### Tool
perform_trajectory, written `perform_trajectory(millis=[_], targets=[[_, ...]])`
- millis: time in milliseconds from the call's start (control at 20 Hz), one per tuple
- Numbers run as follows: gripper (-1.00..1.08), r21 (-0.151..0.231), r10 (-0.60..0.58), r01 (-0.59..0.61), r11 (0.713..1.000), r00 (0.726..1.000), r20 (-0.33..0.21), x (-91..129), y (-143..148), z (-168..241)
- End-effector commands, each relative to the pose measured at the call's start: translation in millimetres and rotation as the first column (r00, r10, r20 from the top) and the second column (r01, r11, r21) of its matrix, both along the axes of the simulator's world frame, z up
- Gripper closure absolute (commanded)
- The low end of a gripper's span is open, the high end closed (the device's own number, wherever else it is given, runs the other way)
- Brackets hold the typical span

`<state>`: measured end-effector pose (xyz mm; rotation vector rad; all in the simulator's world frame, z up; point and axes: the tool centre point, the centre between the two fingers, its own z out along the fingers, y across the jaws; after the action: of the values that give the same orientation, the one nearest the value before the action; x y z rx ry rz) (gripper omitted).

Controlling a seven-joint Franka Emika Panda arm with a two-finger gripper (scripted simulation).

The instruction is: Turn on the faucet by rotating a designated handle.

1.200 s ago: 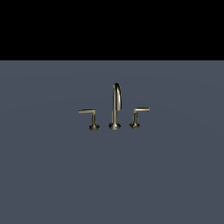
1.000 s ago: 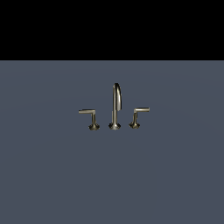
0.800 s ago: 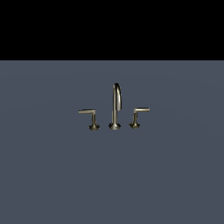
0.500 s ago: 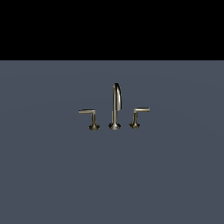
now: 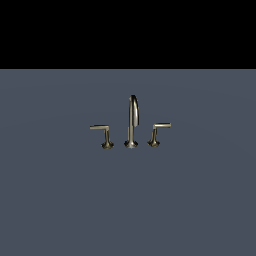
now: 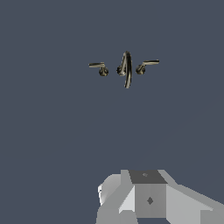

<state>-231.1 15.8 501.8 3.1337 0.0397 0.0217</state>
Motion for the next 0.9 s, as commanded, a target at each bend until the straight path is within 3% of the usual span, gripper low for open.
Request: perform_trajectory(millis=[0, 400, 850], targets=[[1.08, 0.0, -0.038, 0.038, 0.999, 0.999, -0.001, 12, -2, -4], [1.08, 0.002, -0.226, 0.226, 0.974, 0.974, -0.001, 69, -13, -27], [1.08, 0.004, -0.467, 0.467, 0.884, 0.884, -0.002, 144, -34, -74]])
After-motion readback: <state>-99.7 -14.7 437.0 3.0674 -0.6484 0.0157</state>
